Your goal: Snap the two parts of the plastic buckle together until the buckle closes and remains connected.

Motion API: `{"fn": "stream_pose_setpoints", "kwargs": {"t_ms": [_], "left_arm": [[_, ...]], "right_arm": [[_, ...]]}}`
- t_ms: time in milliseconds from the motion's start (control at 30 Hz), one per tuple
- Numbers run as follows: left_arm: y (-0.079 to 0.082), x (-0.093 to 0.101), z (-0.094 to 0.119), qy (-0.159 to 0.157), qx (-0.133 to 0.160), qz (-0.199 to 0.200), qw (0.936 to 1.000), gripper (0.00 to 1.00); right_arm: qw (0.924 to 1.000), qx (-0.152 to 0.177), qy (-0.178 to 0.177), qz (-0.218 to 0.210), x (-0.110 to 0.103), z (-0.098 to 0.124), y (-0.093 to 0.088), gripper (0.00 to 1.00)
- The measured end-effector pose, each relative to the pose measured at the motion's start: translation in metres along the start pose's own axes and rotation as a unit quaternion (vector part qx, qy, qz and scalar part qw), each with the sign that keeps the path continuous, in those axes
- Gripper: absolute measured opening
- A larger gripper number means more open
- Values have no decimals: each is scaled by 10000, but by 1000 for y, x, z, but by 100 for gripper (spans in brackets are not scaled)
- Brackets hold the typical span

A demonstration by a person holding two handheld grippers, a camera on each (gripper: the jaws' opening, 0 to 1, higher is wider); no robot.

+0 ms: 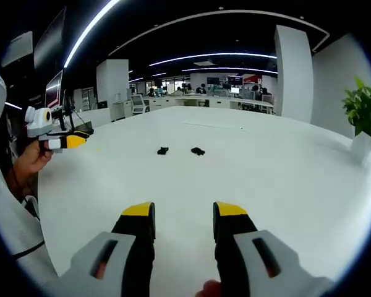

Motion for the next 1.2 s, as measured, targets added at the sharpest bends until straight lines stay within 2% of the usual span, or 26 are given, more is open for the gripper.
{"fn": "stream_pose_setpoints", "kwargs": {"t_ms": [667, 1200], "left_arm": [[1, 1, -4, -51, 8, -37, 10000, 28], [-6, 2, -2, -79, 23, 20, 10000, 29]], "right_arm": [[10000, -39, -48, -63, 4, 2, -2, 37], [10000, -44, -57, -62, 3, 2, 3, 37]]}}
Point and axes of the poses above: the point that each gripper's makers call its tool centre point, and the gripper's own axes: z roughly backward along the fingers, x roughly to its right, y roughly out of its top, the point moved 6 cm from there along z, roughly backward along the fingers, and after that the axes turned 10 degrees about -x, right-handed, at the moved point
